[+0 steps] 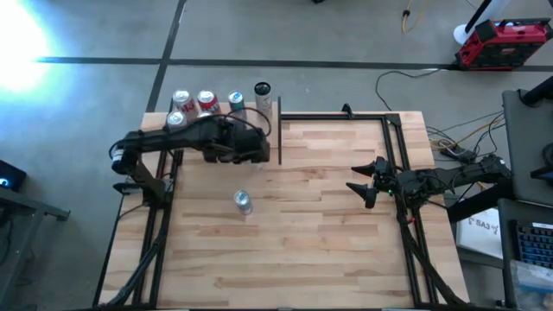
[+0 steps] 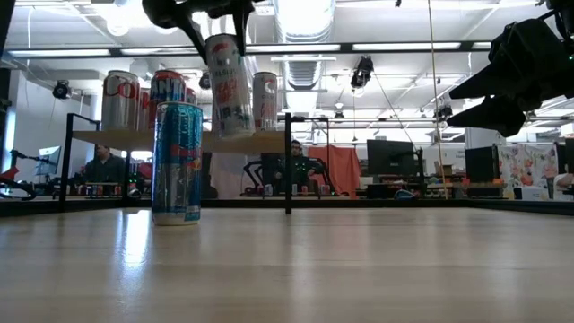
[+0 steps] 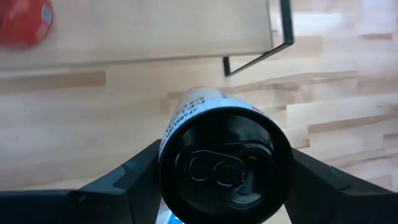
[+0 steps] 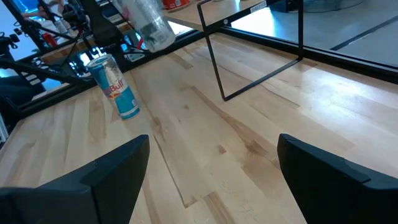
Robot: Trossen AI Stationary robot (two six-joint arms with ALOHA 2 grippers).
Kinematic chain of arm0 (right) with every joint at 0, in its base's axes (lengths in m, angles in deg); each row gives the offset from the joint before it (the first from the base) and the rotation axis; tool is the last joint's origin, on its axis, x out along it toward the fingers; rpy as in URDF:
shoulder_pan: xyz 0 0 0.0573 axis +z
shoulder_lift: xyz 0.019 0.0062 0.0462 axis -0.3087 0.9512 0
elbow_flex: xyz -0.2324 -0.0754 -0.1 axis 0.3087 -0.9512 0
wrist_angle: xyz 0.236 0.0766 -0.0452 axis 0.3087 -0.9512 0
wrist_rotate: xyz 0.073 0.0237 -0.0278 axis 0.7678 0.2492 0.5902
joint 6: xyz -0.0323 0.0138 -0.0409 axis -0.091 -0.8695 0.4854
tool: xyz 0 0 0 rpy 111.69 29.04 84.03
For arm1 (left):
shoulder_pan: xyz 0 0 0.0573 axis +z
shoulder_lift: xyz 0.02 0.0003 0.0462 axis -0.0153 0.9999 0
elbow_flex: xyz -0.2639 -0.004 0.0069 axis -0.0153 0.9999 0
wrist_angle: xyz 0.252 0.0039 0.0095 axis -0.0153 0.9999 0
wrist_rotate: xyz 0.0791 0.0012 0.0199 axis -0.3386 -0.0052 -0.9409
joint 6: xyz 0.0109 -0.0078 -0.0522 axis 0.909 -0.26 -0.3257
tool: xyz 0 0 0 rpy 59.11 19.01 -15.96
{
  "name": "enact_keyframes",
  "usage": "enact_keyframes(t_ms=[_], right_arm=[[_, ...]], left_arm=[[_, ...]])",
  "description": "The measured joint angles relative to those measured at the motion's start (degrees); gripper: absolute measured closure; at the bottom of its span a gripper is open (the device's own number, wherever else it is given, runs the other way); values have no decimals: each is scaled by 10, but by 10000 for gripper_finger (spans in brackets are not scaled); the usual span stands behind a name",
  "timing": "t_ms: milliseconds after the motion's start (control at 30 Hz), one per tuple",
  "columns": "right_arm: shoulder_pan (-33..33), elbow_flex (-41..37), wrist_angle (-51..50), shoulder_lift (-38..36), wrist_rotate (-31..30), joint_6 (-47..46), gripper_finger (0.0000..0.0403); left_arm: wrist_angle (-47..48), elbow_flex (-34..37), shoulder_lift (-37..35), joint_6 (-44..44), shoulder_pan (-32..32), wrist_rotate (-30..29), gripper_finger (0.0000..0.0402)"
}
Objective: Place canned beverage on shelf
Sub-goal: Put the white and pink soda can on the shelf and align it with the other white and pink soda can
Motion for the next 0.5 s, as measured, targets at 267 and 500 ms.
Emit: enact_keyframes(t_ms=[267, 500], right_arm=[[0, 0, 0, 0, 0, 0, 67], [0, 0, 0, 0, 0, 0, 67]], left_arm=[[1, -38, 0, 83, 23, 0, 160], [0, -52, 0, 142, 48, -10, 160]])
